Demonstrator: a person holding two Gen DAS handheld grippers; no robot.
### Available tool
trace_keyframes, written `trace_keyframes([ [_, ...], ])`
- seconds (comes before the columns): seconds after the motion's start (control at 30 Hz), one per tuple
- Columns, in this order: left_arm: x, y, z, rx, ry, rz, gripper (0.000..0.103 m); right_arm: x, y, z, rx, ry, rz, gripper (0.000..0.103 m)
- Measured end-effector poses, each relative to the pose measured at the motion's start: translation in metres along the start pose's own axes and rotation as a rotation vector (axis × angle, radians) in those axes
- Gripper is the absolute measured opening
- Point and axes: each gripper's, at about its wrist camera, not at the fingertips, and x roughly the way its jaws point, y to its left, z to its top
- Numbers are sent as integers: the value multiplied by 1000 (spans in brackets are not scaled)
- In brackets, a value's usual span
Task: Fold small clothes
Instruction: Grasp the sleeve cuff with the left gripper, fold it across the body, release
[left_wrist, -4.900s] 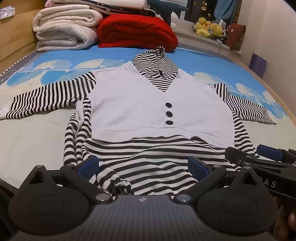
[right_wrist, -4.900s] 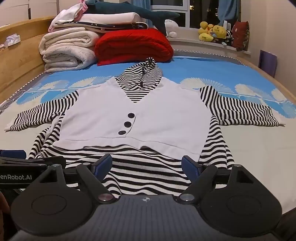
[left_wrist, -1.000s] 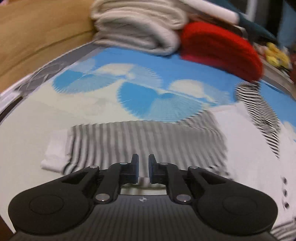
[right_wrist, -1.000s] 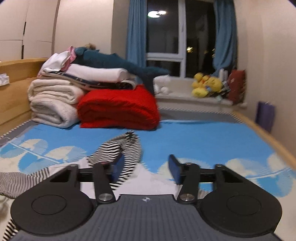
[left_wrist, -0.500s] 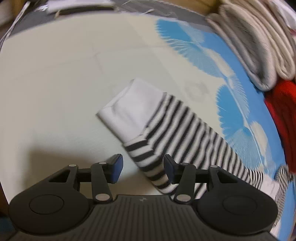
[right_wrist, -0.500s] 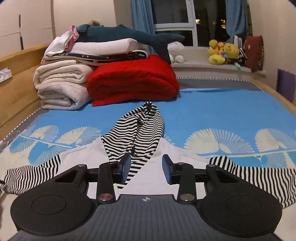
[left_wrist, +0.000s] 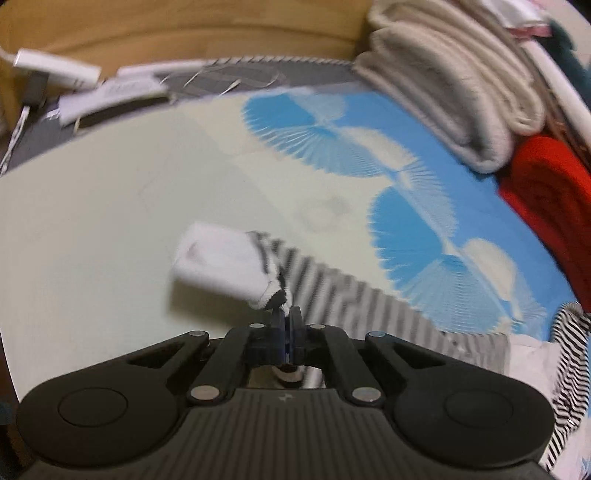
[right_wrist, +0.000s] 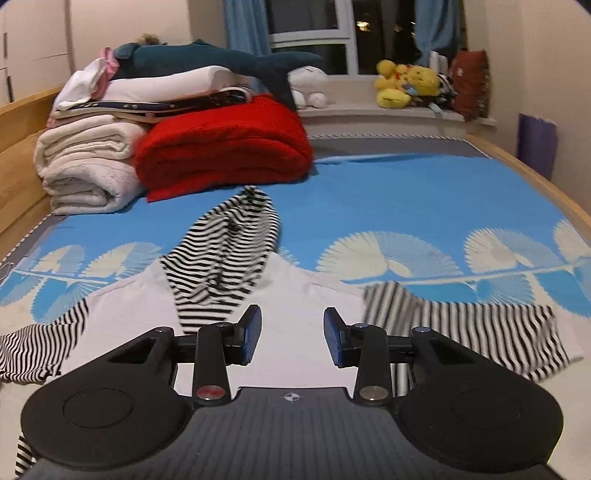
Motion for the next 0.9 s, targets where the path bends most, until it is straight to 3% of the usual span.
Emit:
trace_keyframes([
  [0.13, -35, -47, -14, 69, -26, -64, 1, -3, -19, -10, 14, 53, -21, 25],
  [0.27, -74, -109, -37, 191, -79, -162, 1, -3, -41, -17, 85, 119, -34, 24],
  [0.37, -81, -149, -63, 277, -113, -256, 1, 4, -54, -21, 151, 177, -24, 24],
  [0.43, -77, -173, -76, 266, -48, -277, 1, 7, -55, -23, 154, 189, -25, 25],
  [0.5, -85, -202, -85, 235, -21, -379, 0, 10, -55, -24, 153, 197, -26, 25],
  [0.57, -102, -236, -98, 278, -33, -456, 0, 14, -53, -23, 150, 203, -31, 25],
  [0.67, -128, -288, -129, 368, 24, -666, 1, 23, -48, -22, 146, 214, -41, 25],
  [0.7, -135, -307, -141, 420, 82, -762, 1, 27, -46, -22, 147, 219, -43, 25],
  [0.77, -139, -331, -154, 489, 224, -920, 14, 33, -43, -21, 156, 223, -46, 26],
  [0.8, -140, -339, -157, 524, 241, -952, 14, 37, -41, -21, 165, 227, -45, 29],
  [0.9, -130, -342, -148, 542, 169, -826, 17, 49, -39, -21, 199, 231, -32, 33],
])
